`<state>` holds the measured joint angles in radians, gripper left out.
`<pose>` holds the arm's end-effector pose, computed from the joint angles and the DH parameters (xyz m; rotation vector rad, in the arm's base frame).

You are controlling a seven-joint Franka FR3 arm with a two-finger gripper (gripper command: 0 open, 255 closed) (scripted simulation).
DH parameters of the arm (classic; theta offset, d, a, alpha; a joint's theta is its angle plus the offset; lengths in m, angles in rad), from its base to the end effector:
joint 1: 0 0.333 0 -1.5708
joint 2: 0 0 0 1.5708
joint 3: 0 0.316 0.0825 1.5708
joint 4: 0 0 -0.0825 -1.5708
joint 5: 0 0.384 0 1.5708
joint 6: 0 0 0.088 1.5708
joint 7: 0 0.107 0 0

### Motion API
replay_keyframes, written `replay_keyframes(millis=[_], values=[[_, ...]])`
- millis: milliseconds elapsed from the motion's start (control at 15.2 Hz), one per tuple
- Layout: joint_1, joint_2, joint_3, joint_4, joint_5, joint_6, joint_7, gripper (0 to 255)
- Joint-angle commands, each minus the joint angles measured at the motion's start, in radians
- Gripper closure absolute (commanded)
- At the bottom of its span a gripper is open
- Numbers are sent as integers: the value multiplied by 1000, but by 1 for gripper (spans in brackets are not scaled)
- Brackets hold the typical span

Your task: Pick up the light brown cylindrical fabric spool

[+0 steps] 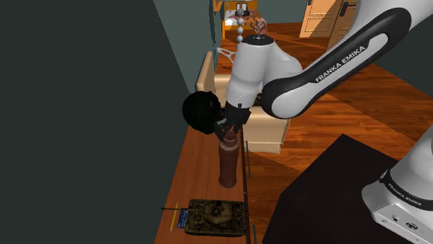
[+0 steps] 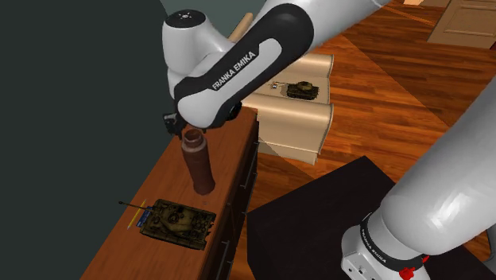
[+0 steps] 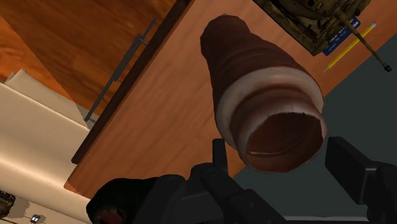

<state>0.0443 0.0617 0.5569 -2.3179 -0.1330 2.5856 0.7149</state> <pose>0.4398 0.3037 0.3407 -3.0331 0.0193 -0.3072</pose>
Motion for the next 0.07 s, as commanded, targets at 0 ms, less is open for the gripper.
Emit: replay_keyframes(millis=[0], values=[[0,-4,1,2,5,-5,-2,255]])
